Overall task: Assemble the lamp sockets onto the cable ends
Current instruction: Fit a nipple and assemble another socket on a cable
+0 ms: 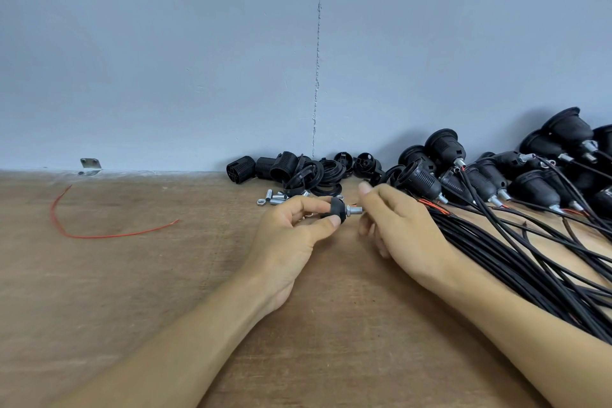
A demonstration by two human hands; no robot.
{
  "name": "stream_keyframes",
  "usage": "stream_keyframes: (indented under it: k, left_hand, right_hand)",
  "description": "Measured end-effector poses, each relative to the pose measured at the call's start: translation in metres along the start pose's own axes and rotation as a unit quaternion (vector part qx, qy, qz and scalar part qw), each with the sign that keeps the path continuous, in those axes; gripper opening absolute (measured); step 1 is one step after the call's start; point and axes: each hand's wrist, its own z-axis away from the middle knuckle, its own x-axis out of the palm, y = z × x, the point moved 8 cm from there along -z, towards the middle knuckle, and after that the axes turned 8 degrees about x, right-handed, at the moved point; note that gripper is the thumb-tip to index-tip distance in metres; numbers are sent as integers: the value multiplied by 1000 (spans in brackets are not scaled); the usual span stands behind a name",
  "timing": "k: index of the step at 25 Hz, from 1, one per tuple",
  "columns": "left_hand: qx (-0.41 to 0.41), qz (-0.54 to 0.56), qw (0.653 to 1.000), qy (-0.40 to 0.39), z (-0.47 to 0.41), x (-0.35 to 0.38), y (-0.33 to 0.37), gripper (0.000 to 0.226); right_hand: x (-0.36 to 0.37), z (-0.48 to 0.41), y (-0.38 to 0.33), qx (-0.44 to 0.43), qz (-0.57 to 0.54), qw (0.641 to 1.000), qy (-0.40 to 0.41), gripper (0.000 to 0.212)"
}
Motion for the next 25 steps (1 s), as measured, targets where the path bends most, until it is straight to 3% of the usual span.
stream_keyframes:
  k: [2, 3, 6, 7, 11, 15, 19, 21, 25]
  left_hand:
    - [-4, 9, 1000, 10, 0, -3, -1, 17]
    - [-6, 10, 1000, 9, 1, -2, 0, 17]
    - [-10, -2, 1000, -5, 1, 0, 0, 15]
    - [-11, -4, 1000, -2, 1, 0, -1, 15]
    - [-16, 17, 1000, 17, 0, -4, -2, 16]
    - [-12, -1, 1000, -12, 1, 1, -1, 16]
    - [-18, 55, 998, -19, 0, 2, -1, 16]
    - [-20, 66, 997, -37, 1, 6, 1, 14]
    - [41, -66, 996, -49, 4, 7, 7, 40]
  right_hand:
    - [5, 1, -2, -13, -12, 999, -39, 17]
    - [4, 0, -1, -13, 2, 999, -42, 18]
    - [1, -3, 1, 5, 59, 998, -20, 53]
    - [1, -3, 1, 10, 49, 999, -23, 56]
    - [5, 0, -2, -17, 18, 998, -56, 28]
    - [-1, -1, -1, 8, 43, 999, -15, 59]
    - [2, 5, -12, -63, 77, 995, -18, 41]
    - [2, 5, -14, -80, 112, 990, -5, 52]
    - [2, -2, -1, 4, 115, 993, -22, 63]
